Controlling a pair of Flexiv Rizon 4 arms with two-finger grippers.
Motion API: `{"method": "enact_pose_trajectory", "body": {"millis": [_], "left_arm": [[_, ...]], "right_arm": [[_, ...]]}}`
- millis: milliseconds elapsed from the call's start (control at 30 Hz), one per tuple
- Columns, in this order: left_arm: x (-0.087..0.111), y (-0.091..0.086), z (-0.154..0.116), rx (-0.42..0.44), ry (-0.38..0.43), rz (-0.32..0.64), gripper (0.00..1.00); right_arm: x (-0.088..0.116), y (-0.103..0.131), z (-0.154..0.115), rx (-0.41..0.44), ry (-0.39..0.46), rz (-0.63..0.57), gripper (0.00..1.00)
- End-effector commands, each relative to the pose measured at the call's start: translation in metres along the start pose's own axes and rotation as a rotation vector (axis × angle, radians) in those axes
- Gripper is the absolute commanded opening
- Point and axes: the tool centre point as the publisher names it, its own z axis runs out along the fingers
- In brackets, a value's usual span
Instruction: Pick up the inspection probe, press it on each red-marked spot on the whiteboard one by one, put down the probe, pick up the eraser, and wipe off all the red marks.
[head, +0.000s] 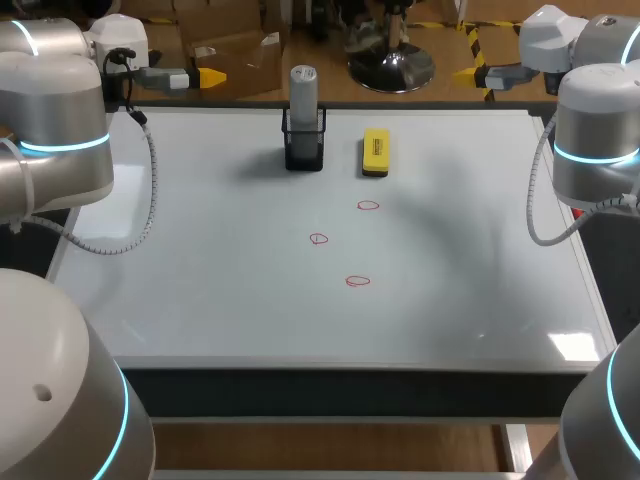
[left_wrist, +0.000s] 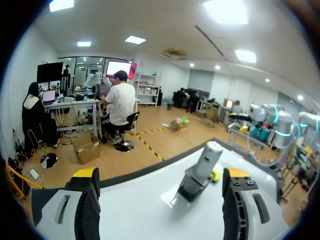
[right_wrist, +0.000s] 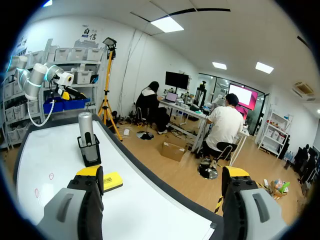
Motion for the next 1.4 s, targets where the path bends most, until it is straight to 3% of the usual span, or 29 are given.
{"method": "enact_pose_trajectory", "body": {"millis": [33, 533, 1033, 1400], "left_arm": [[0.000, -0.001, -0.001, -0.002, 0.001, -0.001, 1.00], [0.003, -0.001, -0.001, -0.009, 0.008, 0.010, 1.00], [0.048, -0.004, 0.018, 0.119, 0.404, 0.202, 1.00], [0.083, -0.005, 0.037, 0.238, 0.666, 0.235, 1.00]], "right_arm": [[0.000, 0.000, 0.000, 0.001, 0.001, 0.000, 1.00], [0.000, 0.000, 0.000, 0.001, 0.001, 0.000, 1.00], [0.000, 0.000, 0.000, 0.001, 0.001, 0.000, 1.00], [0.000, 0.000, 0.000, 0.001, 0.001, 0.000, 1.00]]}}
